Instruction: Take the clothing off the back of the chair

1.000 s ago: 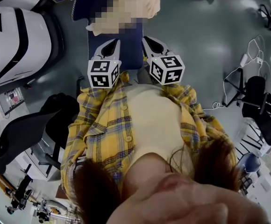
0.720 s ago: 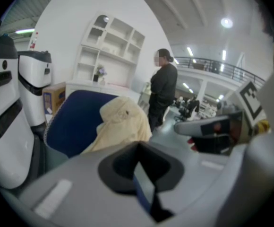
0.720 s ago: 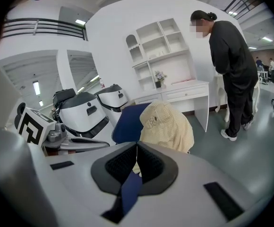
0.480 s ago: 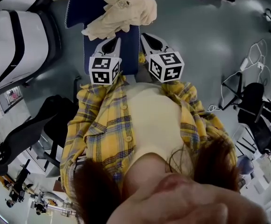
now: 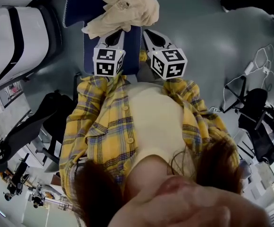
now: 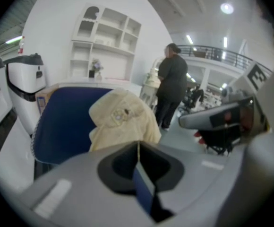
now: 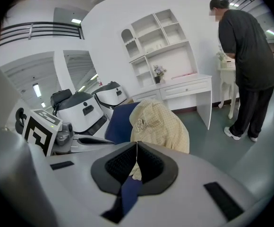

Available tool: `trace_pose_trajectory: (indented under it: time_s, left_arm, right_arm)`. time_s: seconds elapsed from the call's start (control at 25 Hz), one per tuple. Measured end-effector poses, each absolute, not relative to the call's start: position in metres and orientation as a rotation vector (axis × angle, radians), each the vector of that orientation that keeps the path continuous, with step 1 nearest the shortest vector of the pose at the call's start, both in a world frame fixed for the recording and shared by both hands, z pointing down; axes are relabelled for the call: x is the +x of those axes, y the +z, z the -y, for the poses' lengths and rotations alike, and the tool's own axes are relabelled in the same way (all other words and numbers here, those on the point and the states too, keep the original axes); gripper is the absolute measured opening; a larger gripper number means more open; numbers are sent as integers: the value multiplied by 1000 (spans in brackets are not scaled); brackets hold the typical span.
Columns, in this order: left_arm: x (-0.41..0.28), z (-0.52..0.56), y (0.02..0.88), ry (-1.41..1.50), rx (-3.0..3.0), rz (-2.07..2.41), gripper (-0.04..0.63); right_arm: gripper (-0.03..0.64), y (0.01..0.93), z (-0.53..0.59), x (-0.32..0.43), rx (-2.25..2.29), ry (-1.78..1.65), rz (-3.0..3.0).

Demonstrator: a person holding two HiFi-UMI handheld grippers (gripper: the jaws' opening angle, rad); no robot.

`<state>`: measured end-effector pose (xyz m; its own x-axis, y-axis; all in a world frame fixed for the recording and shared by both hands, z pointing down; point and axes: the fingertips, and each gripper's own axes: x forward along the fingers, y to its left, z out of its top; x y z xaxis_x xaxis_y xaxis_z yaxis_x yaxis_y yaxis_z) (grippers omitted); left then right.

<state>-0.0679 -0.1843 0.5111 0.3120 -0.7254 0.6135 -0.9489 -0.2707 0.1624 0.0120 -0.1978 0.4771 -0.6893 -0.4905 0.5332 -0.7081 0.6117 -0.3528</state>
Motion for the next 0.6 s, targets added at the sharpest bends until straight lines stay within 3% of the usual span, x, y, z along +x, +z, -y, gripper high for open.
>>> trace_pose_trajectory:
  time_s: [0.32, 0.6]
  left_arm:
    - [-66, 203, 526, 636, 2038, 1486, 51]
    - [-66, 223, 532, 713, 2055, 1522, 179]
  right_arm:
    - [14, 492, 210, 13, 905, 811, 2437]
    - [14, 503, 219, 19, 881, 846, 2421]
